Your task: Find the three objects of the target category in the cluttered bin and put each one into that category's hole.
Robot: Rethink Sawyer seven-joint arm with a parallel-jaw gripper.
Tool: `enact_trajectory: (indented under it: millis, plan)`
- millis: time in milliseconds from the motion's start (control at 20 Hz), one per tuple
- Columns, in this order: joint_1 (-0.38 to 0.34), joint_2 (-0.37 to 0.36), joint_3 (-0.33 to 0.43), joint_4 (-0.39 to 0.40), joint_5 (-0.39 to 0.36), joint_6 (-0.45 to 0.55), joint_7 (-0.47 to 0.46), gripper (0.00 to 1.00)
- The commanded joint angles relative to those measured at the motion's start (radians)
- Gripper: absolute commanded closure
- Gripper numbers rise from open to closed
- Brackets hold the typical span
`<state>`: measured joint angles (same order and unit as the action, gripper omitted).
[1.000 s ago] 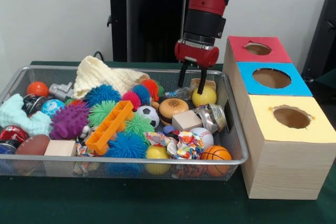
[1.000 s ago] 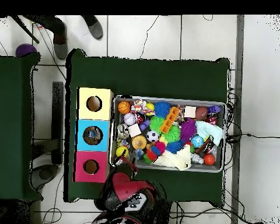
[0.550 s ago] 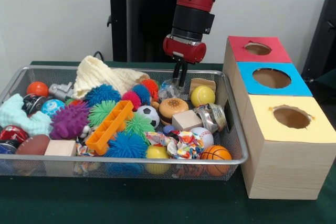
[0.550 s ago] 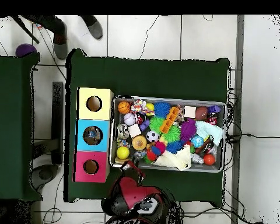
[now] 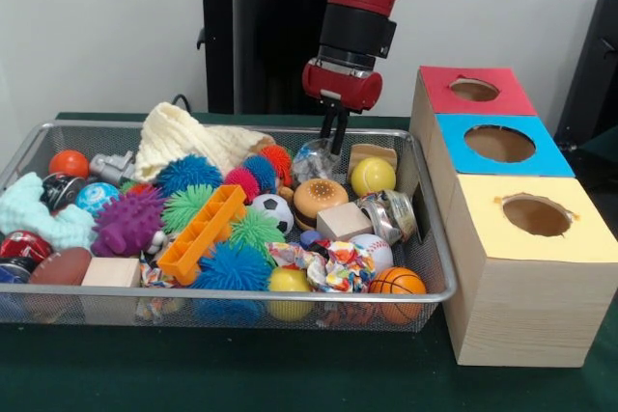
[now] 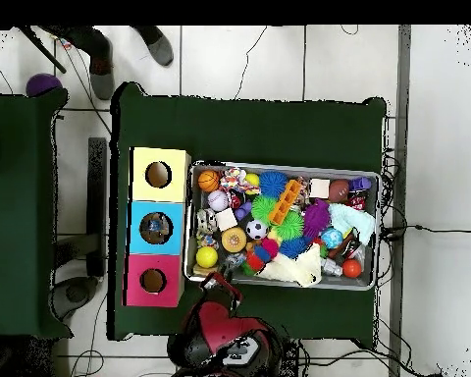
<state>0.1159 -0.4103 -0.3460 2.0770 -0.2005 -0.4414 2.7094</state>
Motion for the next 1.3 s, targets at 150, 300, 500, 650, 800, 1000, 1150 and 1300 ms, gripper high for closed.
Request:
enact_trajectory:
  millis: [150,300,500,650,800,1000,1150,1300]
  plan:
    - [0.004,0.027,0.063,0.041,0.013,0.0,0.094,1.0]
    - [0.004,-0.003,0.058,0.047,-0.014,0.034,0.068,1.0]
    - [0.015,-0.048,0.028,0.055,-0.037,0.05,0.04,1.0]
    - [-0.016,-0.077,0.036,0.032,-0.067,0.103,0.008,1.0]
    - [-0.066,-0.16,0.104,-0.004,-0.108,0.25,-0.043,1.0]
    - [-0.083,-0.27,0.203,-0.06,-0.105,0.445,-0.093,1.0]
    - [-0.113,-0.318,0.269,-0.09,-0.115,0.518,-0.117,1.0]
    - [-0.129,-0.351,0.308,-0.119,-0.117,0.592,-0.14,1.0]
